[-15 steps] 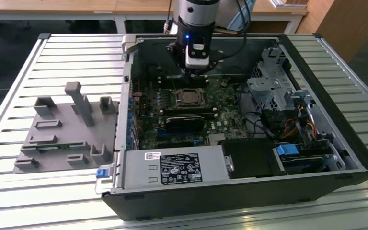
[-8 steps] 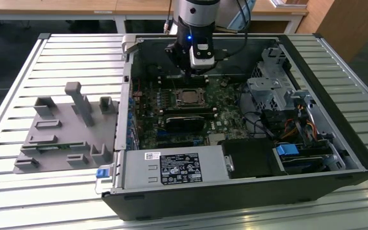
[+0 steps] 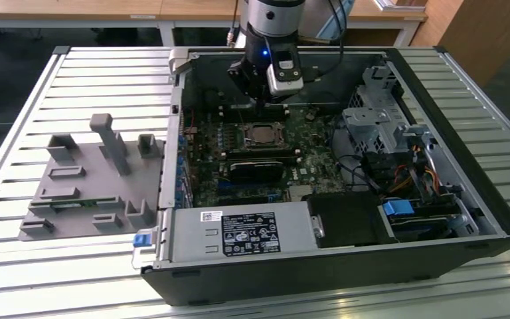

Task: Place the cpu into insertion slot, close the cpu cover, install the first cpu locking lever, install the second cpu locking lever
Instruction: 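Install the first cpu locking lever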

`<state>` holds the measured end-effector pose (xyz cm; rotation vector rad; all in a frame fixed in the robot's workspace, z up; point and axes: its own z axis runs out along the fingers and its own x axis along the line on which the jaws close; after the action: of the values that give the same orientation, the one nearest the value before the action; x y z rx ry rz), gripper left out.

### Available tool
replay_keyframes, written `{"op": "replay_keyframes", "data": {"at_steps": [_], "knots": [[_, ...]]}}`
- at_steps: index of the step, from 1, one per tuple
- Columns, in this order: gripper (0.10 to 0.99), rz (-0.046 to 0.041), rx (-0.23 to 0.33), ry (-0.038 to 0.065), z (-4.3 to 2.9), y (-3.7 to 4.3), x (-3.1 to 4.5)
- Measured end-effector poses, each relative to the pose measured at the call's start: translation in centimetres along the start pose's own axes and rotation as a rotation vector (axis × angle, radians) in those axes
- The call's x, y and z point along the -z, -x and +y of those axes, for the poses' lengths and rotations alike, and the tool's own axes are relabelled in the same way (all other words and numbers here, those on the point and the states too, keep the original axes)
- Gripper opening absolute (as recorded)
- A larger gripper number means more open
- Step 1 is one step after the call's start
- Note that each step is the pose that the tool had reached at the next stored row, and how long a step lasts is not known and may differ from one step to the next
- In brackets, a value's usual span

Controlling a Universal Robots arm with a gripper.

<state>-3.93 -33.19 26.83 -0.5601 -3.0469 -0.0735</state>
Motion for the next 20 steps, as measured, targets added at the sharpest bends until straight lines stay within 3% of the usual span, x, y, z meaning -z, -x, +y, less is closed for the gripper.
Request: {"op": "replay_keyframes", "data": {"at_steps": [6,14,20], "knots": [[0.106,-0.0034,0.017,0.001,-0.15,-0.33,-0.02],[0.106,-0.0010,0.142,-0.005,-0.16,-0.33,-0.08],[0.106,-0.0149,0.196,-0.002,-0.16,-0.32,-0.12]]}}
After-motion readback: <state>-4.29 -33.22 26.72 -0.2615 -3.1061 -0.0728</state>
